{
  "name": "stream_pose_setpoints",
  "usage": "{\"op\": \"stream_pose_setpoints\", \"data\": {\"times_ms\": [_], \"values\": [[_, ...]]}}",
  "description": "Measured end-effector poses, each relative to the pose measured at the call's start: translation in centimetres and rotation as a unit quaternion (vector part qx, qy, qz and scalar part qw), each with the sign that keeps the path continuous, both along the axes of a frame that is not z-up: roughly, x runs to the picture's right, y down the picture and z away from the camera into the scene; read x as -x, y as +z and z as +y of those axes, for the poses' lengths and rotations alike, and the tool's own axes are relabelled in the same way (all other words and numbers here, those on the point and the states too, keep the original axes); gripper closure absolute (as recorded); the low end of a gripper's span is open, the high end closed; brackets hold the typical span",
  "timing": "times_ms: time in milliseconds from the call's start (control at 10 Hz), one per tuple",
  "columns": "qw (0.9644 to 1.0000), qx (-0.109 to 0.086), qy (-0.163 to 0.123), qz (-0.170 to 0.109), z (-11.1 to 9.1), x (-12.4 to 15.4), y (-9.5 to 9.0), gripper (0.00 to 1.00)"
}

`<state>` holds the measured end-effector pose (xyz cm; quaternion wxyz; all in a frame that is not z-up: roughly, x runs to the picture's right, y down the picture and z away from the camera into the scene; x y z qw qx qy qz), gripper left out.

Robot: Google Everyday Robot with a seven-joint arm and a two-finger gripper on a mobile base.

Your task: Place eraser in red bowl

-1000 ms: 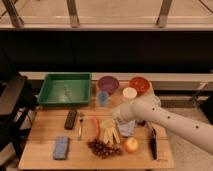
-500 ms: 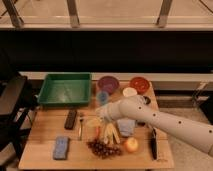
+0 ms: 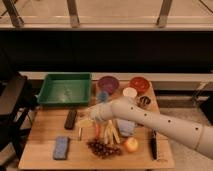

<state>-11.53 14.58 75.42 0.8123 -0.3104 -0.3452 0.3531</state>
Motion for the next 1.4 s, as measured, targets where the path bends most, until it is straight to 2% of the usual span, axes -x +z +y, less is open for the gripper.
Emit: {"op": "stream_pose_setpoints", "data": {"times_ms": [300,600,1000,1400], "values": [[0.9997,-0.006,-0.024,-0.007,0.4,3.8,0.3,0.35],[0.9995,-0.002,-0.029,0.007,0.6,4.7,1.9,0.35],[0.9995,0.021,-0.012,0.019,0.9,4.6,4.6,0.35],[0.9989,0.041,-0.002,0.021,1.6,4.9,6.2,0.35]]}}
